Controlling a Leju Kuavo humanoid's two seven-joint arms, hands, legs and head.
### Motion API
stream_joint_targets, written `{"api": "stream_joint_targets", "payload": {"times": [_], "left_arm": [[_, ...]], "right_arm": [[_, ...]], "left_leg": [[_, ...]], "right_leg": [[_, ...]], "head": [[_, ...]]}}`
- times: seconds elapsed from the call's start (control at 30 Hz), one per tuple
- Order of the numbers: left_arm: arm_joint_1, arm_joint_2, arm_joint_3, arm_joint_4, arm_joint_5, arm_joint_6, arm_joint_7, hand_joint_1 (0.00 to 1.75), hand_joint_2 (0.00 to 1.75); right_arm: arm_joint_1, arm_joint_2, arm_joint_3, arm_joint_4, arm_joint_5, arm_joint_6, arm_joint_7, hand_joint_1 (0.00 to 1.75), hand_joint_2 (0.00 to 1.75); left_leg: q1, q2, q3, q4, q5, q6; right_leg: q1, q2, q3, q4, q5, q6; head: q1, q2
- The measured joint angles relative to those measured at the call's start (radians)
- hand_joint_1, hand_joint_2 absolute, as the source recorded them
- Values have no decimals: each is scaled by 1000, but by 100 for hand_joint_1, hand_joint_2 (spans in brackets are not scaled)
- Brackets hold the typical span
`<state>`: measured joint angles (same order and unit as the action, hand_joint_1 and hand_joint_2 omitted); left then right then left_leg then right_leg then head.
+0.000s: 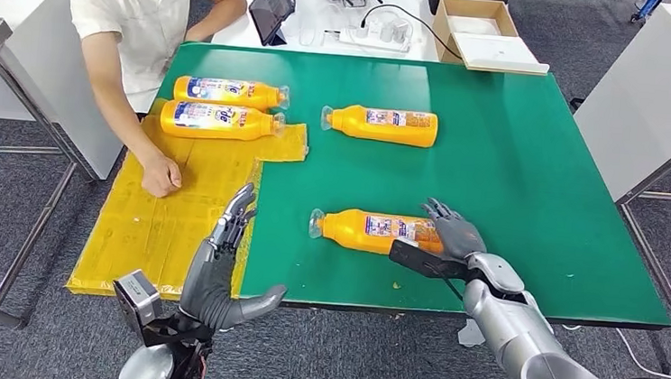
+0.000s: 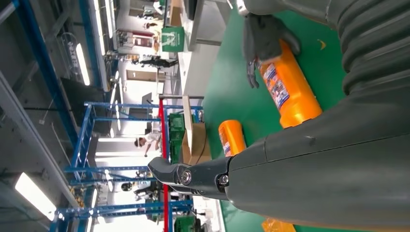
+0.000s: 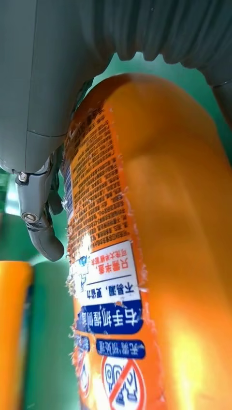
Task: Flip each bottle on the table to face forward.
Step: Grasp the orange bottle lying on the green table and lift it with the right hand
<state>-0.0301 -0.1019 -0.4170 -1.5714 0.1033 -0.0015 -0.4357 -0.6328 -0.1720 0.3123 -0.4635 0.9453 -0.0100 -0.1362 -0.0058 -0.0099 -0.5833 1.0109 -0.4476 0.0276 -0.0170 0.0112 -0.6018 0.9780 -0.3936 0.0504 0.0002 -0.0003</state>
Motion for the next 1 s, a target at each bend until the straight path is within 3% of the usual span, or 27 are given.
{"api": "stream_joint_targets", "payload": {"times": [0.27, 0.4, 0.5, 0.73, 1.0], "left_arm": [[-13, 4, -7, 21, -7, -3, 2, 0, 175], [-21, 7, -12, 30, -9, -13, 4, 0, 175], [-30, 9, -18, 38, -10, -19, 4, 0, 175], [-46, 15, -30, 52, -11, -22, 4, 0, 175], [-44, 23, -34, 52, -6, -22, 2, 0, 175]], "right_arm": [[-33, -5, 14, 40, -7, 42, 7, 4, 175], [-43, -6, 15, 53, -33, 85, 2, 140, 175], [-48, -9, 15, 62, -55, 113, -20, 164, 175], [-42, -9, 14, 75, -98, 113, -88, 175, 175], [11, -2, 2, 70, -196, 45, -244, 175, 175]], "left_leg": [[0, -1, 3, 0, 0, 0], [0, -1, 3, 0, 0, 0], [0, 0, 4, 0, 0, 0], [0, 0, 6, 0, 0, 0], [0, 1, 5, 0, -1, 0]], "right_leg": [[0, 0, 4, 0, 0, 0], [0, 0, 4, 0, 0, 0], [0, 0, 5, 0, 0, 0], [0, 0, 6, 0, 0, 0], [1, 0, 6, 0, 0, 0]], "head": [[0, 0], [0, 0], [0, 0], [0, 0], [0, 0]]}}
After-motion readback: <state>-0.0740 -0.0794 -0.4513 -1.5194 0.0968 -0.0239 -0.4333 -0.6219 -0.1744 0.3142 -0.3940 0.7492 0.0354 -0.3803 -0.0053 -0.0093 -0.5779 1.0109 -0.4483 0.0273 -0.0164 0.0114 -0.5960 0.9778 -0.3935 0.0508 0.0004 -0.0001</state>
